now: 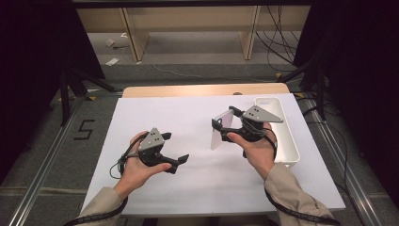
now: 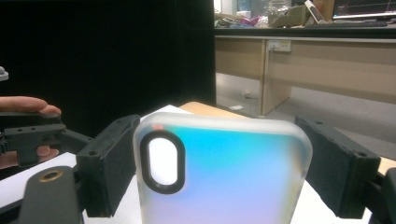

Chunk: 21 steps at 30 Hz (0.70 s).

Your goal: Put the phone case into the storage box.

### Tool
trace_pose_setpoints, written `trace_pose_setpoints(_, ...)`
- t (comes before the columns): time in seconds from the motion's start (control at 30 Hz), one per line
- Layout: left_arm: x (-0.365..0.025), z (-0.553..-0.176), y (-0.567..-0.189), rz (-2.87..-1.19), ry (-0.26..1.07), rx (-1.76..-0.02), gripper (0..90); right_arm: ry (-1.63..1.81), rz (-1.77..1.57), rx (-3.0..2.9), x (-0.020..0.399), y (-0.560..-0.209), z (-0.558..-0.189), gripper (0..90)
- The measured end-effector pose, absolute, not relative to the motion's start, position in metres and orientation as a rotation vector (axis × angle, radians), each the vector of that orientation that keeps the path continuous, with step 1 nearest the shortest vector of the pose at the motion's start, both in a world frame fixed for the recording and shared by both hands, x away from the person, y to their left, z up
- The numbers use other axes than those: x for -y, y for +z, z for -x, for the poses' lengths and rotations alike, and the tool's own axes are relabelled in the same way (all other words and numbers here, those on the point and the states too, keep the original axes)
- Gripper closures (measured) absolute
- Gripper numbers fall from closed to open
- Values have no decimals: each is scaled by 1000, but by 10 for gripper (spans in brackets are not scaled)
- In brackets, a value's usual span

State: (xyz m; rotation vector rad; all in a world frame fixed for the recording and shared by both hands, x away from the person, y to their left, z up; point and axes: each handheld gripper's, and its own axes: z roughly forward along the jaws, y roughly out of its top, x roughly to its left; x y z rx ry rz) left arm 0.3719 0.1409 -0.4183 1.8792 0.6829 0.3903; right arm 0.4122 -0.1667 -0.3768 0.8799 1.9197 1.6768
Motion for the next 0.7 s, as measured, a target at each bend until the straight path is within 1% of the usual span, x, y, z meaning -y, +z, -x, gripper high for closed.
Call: trace_pose_setpoints(0.7, -144, -371, -421, -1880, 397, -689, 0, 1668, -902, -1882, 178, -371, -415, 182)
